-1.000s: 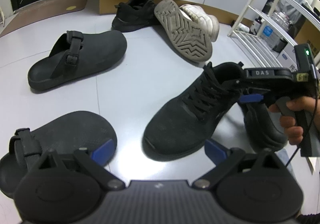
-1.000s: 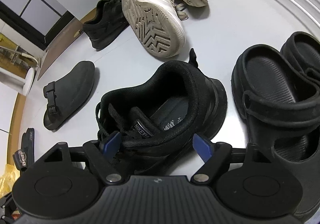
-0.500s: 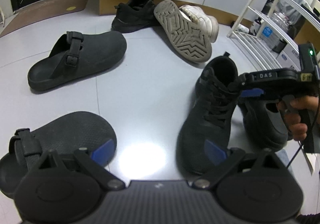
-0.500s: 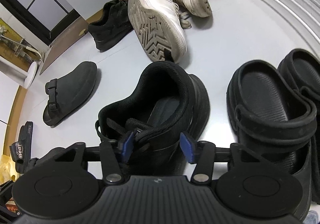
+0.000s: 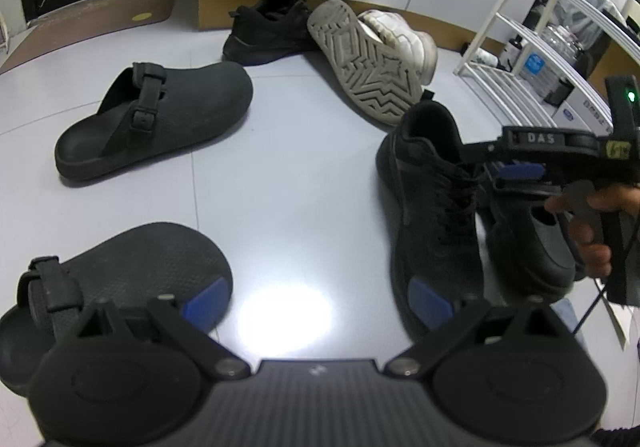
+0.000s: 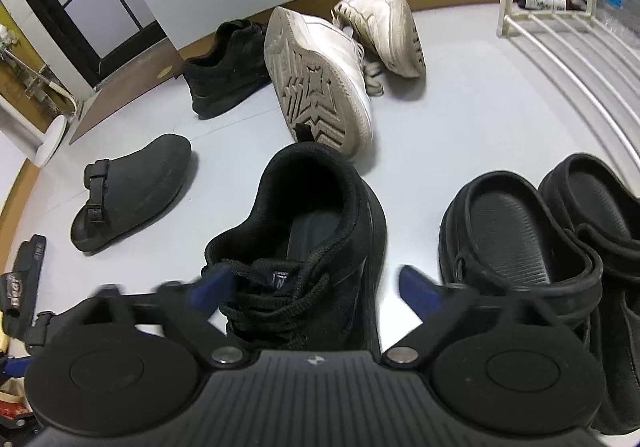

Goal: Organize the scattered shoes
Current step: 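Carry the black sneaker toward the clogs by the rack with the right tool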

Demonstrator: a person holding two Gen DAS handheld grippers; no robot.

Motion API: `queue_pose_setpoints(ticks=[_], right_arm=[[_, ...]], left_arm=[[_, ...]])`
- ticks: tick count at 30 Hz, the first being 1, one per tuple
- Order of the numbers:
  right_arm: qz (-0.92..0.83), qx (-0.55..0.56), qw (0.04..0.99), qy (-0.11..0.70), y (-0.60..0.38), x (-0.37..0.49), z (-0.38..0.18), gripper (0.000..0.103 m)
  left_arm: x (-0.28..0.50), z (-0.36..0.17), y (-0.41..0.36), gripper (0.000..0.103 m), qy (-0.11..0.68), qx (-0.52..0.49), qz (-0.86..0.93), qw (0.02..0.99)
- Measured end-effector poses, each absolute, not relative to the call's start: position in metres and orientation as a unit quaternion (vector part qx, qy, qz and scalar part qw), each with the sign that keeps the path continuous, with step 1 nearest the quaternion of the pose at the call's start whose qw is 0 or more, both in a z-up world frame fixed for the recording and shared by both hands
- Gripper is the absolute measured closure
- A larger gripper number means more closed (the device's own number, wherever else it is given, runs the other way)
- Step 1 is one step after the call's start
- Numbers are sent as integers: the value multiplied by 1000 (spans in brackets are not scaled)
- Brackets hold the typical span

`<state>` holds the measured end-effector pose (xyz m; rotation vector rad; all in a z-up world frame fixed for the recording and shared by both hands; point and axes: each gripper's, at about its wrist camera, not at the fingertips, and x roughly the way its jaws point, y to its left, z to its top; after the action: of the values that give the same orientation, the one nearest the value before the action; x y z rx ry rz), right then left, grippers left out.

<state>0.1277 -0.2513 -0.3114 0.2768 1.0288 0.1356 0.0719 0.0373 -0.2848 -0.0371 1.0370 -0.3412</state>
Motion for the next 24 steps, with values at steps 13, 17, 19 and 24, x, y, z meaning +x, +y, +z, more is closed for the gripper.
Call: queue_pose_setpoints(ticks=[13,17,19,24], right_arm=[[70,56,853,514,-216,133,-340,8],[89,57,848,519,-223,133,-343,20],[92,51,848,520,-225,131,-341,23],[96,37,846,523,-229,125,-339,26]], left_arm=[[71,-287,38,4,495,-18,-162,853],[71,-287,40,4,495,-20,-160,854],[71,-287,41,4,495,-22,-158,854],[72,-287,43,4,494,-23,-157,855]])
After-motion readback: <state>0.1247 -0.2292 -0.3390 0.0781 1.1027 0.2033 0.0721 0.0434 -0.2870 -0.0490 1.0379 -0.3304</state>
